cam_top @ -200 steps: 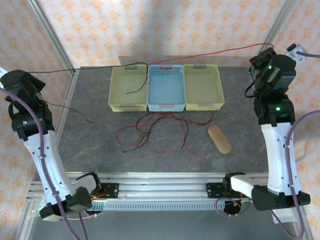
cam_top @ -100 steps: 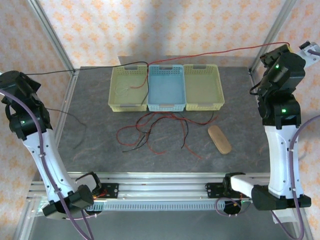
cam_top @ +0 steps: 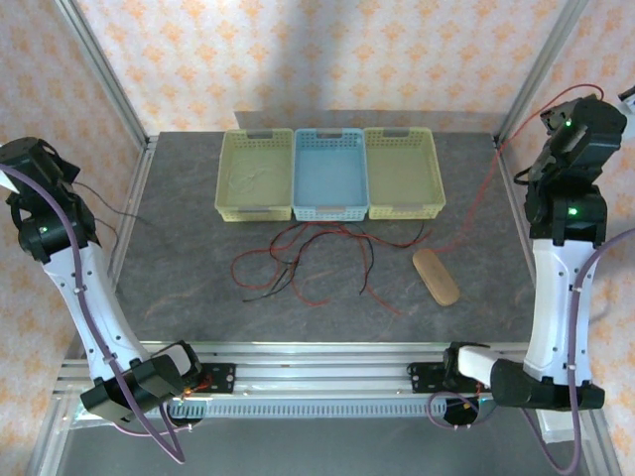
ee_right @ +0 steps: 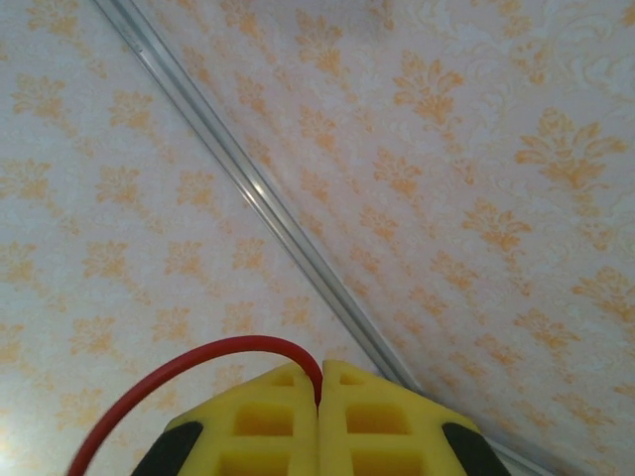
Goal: Untangle the cables
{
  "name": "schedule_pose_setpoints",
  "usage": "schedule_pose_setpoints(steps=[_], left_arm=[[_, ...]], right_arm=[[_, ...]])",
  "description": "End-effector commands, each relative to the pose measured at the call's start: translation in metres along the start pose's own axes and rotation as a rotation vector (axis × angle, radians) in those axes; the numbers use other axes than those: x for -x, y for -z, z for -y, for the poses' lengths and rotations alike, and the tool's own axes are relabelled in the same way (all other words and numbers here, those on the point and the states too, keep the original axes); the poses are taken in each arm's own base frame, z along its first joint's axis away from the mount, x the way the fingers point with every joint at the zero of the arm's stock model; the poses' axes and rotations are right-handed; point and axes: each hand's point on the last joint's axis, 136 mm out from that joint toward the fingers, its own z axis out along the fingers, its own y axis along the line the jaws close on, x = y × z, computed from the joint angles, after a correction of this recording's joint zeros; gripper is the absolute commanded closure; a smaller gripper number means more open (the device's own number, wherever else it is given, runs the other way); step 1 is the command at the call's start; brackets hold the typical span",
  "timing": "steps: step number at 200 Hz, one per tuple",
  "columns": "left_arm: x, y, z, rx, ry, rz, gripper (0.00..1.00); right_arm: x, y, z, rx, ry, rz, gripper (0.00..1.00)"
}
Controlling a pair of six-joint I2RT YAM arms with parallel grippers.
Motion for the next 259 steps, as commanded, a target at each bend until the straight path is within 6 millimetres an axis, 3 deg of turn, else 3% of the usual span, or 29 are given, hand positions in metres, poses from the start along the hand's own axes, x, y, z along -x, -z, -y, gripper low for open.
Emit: schedule_pose_setpoints(steps=[1,30,50,70,97,101,110,124,175,227,259], left_arm=[[0.006,0.003,0.004,-0.032,0.016,0.019,1.0],[0.006,0.008,0.019,-0.121,0.014,0.007,1.0],[0.006,0.022,0.053,-0.312,-0.012,-0.012,1.0],[0.004,0.051,0.1,-0.566,-0.038,-0.036,1.0],[-0.002,0.109,0.154,-0.919,-0.129,-0.06,1.0],[-0.005,0.117,0.159,-0.965,-0.137,-0.068,1.0],[-0.013,0.135,0.17,-1.064,-0.142,-0.092,1.0],[-0.028,0.152,0.176,-1.164,-0.147,-0.13,1.0],[-0.086,0.182,0.178,-1.276,-0.189,-0.274,1.0],[-0.137,0.23,0.189,-1.351,-0.245,-0.367,1.0],[-0.198,0.263,0.204,-1.405,-0.298,-0.49,1.0]], right_arm=[[0.005,0.005,-0.009,0.054,-0.036,-0.014,1.0],[0.008,0.007,-0.015,0.084,-0.03,-0.018,1.0],[-0.002,0.002,-0.035,0.174,0.002,-0.068,1.0],[-0.006,0.01,-0.061,0.326,0.011,-0.106,1.0],[-0.011,0.022,-0.087,0.493,0.011,-0.13,1.0],[-0.002,0.035,-0.089,0.529,0.007,-0.112,1.0],[-0.001,0.042,-0.094,0.578,0.008,-0.11,1.0],[-0.005,0.053,-0.1,0.649,0.014,-0.118,1.0],[-0.016,0.084,-0.124,0.88,0.017,-0.171,1.0],[-0.039,0.099,-0.141,1.016,0.024,-0.257,1.0],[-0.055,0.109,-0.149,1.064,0.054,-0.302,1.0]])
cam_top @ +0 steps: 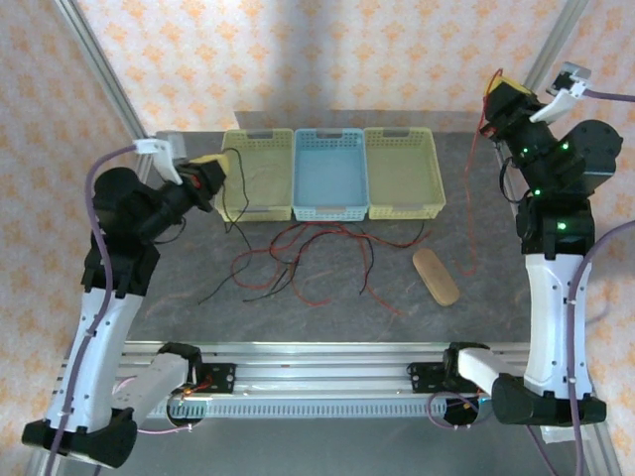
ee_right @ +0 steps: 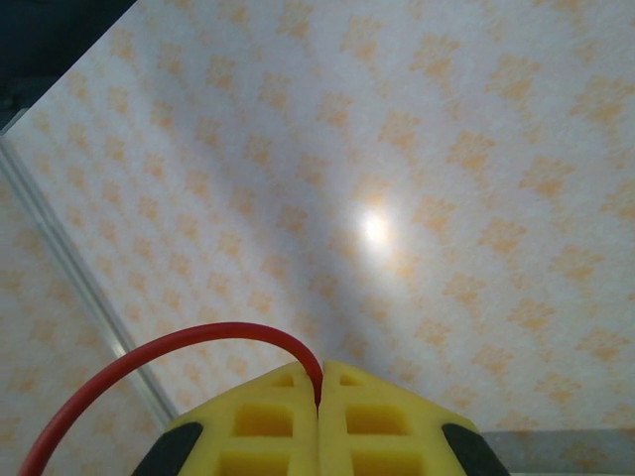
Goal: Untangle the cables
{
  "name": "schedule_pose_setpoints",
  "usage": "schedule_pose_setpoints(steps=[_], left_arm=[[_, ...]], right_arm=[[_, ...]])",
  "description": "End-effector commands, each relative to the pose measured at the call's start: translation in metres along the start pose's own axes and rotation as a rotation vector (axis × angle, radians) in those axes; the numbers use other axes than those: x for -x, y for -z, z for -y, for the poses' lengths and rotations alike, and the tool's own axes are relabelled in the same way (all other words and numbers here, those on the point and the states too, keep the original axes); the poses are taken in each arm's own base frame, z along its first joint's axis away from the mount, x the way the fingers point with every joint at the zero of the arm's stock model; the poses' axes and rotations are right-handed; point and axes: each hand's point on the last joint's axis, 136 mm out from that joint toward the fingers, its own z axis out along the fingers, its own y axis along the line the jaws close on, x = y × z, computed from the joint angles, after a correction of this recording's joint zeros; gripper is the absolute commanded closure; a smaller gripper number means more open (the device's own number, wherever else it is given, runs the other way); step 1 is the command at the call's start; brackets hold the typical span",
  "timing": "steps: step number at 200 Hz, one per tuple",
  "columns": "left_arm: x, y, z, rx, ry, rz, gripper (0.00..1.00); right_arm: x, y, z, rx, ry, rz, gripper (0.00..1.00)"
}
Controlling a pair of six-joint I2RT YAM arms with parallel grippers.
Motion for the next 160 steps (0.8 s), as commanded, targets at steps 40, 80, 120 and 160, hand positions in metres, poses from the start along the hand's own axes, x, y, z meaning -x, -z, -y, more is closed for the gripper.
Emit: schedule_pose_setpoints(steps=[40,80,120,160], left_arm=[[-0.09,-0.075,0.059,-0.117,-0.024,-0.162,1.0],[-0.152,-0.108,0.08,-0.165,-0.061,-0.296,1.0],[-0.213,-0.143,0.067,-0.075,-0.028,-0.4,1.0],[-0.236,-0.168,0.063,-0.059,0.003,-0.434,0.6]], right_arm=[[-0.01,-0.002,-0.026,0.108,0.043,-0.045,1.0],[-0.008,0.004,-0.026,0.081,0.064,-0.056,1.0],[-0.024,0.001,-0.018,0.071,0.032,-0.094,1.0],[-0.026,-0.003,-0.008,0.032,0.01,-0.092,1.0]])
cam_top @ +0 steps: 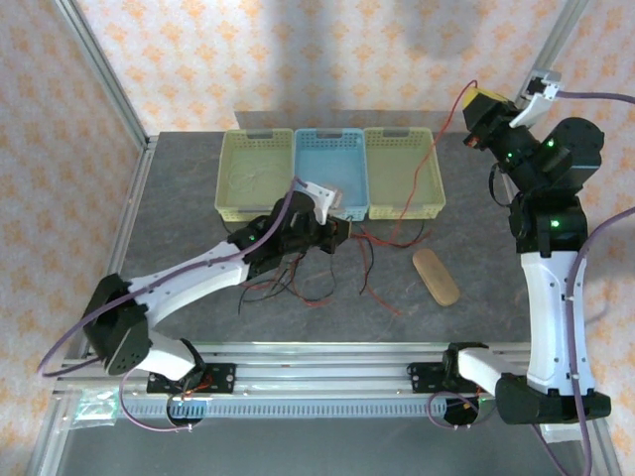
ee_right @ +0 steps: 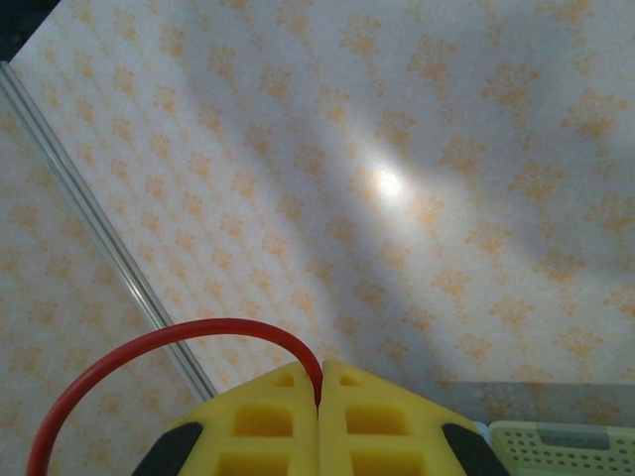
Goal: Untangle the cables
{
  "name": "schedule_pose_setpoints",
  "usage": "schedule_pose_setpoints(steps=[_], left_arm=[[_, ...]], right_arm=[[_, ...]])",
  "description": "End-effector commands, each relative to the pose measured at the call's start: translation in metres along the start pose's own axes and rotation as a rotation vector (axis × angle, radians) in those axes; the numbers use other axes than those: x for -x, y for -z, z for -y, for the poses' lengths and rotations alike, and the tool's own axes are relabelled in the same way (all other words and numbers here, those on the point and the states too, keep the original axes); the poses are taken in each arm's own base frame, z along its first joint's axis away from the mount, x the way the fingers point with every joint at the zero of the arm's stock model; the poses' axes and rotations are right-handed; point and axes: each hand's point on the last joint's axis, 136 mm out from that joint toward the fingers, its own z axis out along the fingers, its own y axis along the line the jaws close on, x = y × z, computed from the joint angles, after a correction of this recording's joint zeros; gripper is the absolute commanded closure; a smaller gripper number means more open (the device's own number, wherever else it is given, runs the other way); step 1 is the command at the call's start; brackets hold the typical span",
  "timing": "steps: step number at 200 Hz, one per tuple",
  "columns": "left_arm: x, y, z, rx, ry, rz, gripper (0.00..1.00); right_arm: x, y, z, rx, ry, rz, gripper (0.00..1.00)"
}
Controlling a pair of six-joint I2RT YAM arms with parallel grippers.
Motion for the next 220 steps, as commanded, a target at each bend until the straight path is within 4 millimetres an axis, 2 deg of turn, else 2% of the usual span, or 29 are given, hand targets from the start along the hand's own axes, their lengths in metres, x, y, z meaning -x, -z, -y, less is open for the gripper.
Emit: schedule_pose_setpoints(steps=[1,20,27,43,63,74,95,122,151,181,204,220], left_arm=[[0.023,-0.005,0.007,-0.01,0.02,0.079,0.59],[0.035,-0.005,0.016,-0.038,-0.006,0.089,0.37],[0.042,-0.002,0.021,-0.045,-0.018,0.105,0.32],[0.064,0.007,0.041,-0.089,-0.075,0.151,0.15],[0.091,0.02,0.073,-0.157,-0.173,0.22,0.03],[0.105,0.025,0.091,-0.206,-0.21,0.267,0.01],[0.127,0.031,0.124,-0.312,-0.251,0.341,0.0],[0.142,0.032,0.157,-0.444,-0.257,0.406,0.01],[0.148,0.018,0.163,-0.471,-0.234,0.44,0.06],[0.151,0.006,0.166,-0.505,-0.196,0.463,0.22],[0.152,0.0,0.167,-0.525,-0.175,0.469,0.39],[0.151,-0.004,0.168,-0.53,-0.173,0.46,0.56]], right_arm=[[0.004,0.002,-0.004,0.003,-0.001,0.015,1.0],[0.006,0.001,-0.001,-0.012,-0.001,0.013,1.0],[0.006,0.0,0.001,-0.023,-0.004,0.01,1.0],[0.008,-0.001,0.004,-0.042,0.0,0.014,1.0],[0.007,-0.003,0.012,-0.079,-0.009,0.006,1.0],[0.005,-0.005,0.015,-0.088,-0.015,-0.003,1.0],[0.001,-0.009,0.017,-0.086,-0.028,-0.015,1.0],[-0.001,-0.012,0.017,-0.078,-0.039,-0.026,1.0],[-0.004,-0.015,0.016,-0.065,-0.051,-0.04,1.0],[-0.003,-0.016,0.011,-0.038,-0.056,-0.049,1.0],[-0.001,-0.015,0.01,-0.038,-0.05,-0.045,1.0],[0.001,-0.014,0.009,-0.037,-0.047,-0.041,1.0]])
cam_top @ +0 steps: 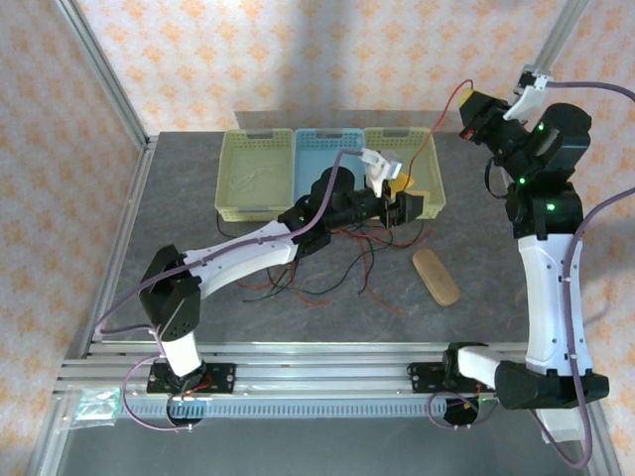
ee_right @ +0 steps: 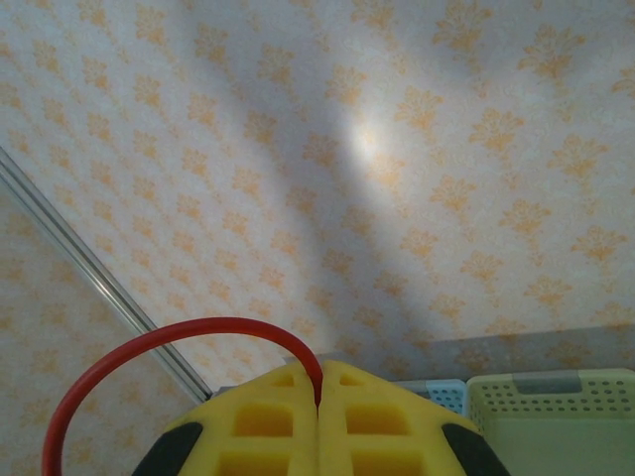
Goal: Untangle the cables
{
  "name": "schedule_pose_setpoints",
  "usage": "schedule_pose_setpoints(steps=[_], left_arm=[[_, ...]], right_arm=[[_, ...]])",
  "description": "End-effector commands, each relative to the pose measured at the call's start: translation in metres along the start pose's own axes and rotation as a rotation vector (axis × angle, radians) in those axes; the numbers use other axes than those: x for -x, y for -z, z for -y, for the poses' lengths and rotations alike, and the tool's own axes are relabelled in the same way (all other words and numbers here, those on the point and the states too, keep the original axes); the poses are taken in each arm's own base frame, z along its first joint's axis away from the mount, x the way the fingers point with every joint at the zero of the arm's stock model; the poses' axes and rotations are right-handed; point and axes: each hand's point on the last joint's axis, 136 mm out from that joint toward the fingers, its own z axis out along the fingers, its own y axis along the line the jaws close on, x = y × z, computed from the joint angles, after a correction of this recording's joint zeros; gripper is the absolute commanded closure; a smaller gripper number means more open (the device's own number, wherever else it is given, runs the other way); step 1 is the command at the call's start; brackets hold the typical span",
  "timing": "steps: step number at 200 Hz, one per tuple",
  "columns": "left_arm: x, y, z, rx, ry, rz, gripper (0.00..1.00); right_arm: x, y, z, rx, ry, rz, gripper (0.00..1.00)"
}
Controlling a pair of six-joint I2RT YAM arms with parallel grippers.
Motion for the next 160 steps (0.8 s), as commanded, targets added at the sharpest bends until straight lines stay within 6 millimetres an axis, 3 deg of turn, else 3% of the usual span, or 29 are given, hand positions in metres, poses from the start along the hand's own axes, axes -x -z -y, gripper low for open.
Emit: schedule_pose_setpoints(steps=[1,20,52,96,111,135,145,160], left_arm=[[0.045,0.001,0.025,-0.091,-0.016,0.126,0.57],[0.043,0.0,0.025,-0.094,-0.011,0.125,0.77],[0.044,0.0,0.026,-0.1,-0.004,0.131,0.98],[0.045,0.003,0.023,-0.081,-0.006,0.124,1.0],[0.049,0.01,0.012,-0.013,-0.006,0.113,1.0],[0.066,0.035,-0.012,0.117,-0.017,0.108,1.0],[0.077,0.048,-0.018,0.154,-0.03,0.116,1.0],[0.094,0.067,-0.023,0.196,-0.055,0.126,1.0]], right_arm=[[0.015,0.007,-0.017,0.045,0.015,0.032,1.0],[0.017,0.008,-0.019,0.051,0.018,0.034,1.0],[0.015,0.008,-0.018,0.044,0.018,0.031,1.0],[0.015,0.012,-0.009,-0.014,0.043,0.036,1.0],[0.009,0.012,0.011,-0.116,0.053,0.019,1.0],[-0.015,0.017,0.065,-0.376,0.057,-0.041,1.0],[-0.039,0.01,0.089,-0.454,0.053,-0.125,1.0],[-0.074,0.004,0.102,-0.459,0.05,-0.238,1.0]])
